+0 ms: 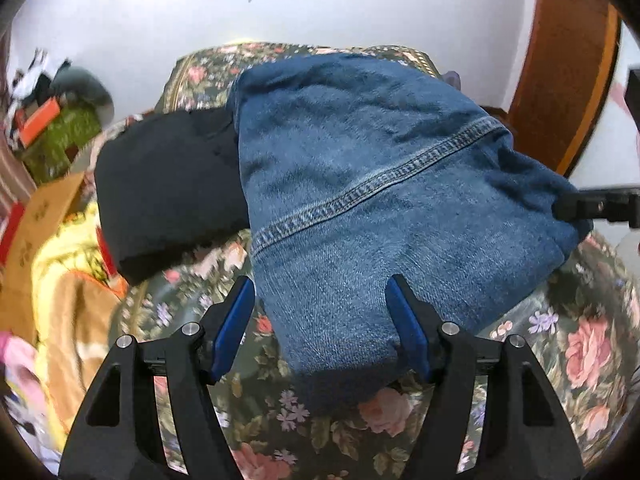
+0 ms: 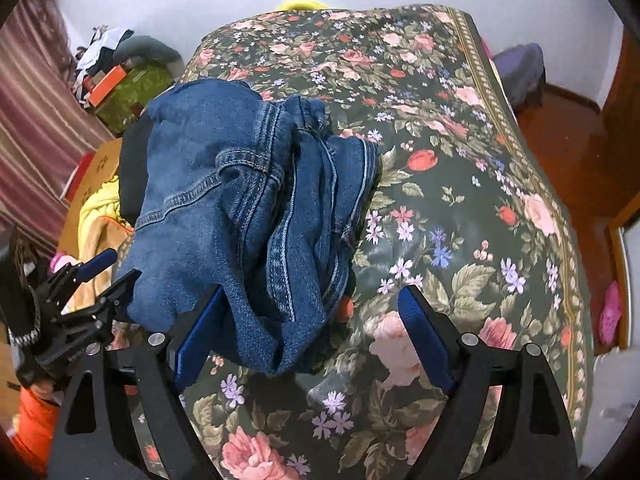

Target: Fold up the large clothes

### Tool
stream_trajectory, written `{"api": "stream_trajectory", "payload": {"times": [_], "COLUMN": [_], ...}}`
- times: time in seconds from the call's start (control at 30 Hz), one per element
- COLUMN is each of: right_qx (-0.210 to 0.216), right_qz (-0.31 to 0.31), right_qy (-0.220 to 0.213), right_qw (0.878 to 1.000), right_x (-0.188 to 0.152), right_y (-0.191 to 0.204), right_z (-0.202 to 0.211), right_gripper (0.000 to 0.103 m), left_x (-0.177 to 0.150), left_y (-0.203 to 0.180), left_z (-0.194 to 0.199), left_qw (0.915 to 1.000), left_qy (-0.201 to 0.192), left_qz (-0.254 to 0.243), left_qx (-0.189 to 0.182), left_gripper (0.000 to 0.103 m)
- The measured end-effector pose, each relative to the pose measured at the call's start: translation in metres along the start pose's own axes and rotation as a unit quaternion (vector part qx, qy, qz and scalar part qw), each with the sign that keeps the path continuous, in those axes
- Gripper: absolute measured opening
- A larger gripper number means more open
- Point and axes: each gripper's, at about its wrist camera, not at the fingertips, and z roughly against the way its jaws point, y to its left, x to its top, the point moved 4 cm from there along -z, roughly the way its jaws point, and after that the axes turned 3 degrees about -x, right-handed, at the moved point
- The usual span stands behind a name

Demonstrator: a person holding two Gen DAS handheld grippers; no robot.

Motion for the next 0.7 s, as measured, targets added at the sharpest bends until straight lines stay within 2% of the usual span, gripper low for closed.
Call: {"api": "stream_trajectory", "payload": {"times": [0.13, 0.23, 0.37, 0.43, 0.53, 0.63, 0.7], "right_qx": [-0.019, -0.021, -0.011, -0.006, -0.008, 0.001, 0.021], "right_qz": [0.039, 0.064, 0.063, 0.051, 0.025, -0.004, -0.022], "right_qy": [-0.018, -0.033, -0.030, -0.025, -0.009, 0.016, 0.035], "right_qw": [0.999, 0.997, 0.997, 0.998, 1.000, 1.000, 0.999], "right_x": [0.014, 0.026, 0.040, 0.046, 0.047, 0.042, 0.037], "right_y": [0.020, 0.037, 0.048, 0.045, 0.033, 0.013, 0.000], "right_z": [0.011, 0.012, 0.000, -0.011, -0.024, -0.038, -0.045], "right_gripper": [0.084, 0.085, 0.085, 0.085, 0.085, 0.085, 0.085], "left_x": [0.014, 0.025, 0.036, 0.037, 0.032, 0.024, 0.022], "left_y": [0.011, 0.027, 0.050, 0.062, 0.073, 0.075, 0.075], "left_z": [0.008, 0.011, 0.002, -0.010, -0.035, -0.061, -0.071], "left_qw": [0.9999, 0.9996, 0.9982, 0.9964, 0.9909, 0.9806, 0.9746], "left_qy": [-0.010, -0.022, -0.019, -0.006, 0.037, 0.079, 0.087], "left_qz": [0.000, 0.020, 0.056, 0.082, 0.118, 0.145, 0.158], "left_qx": [-0.008, -0.003, -0.002, -0.019, -0.053, -0.106, -0.133], "left_gripper": [0.067, 0.067, 0.067, 0.067, 0.067, 0.067, 0.067]}}
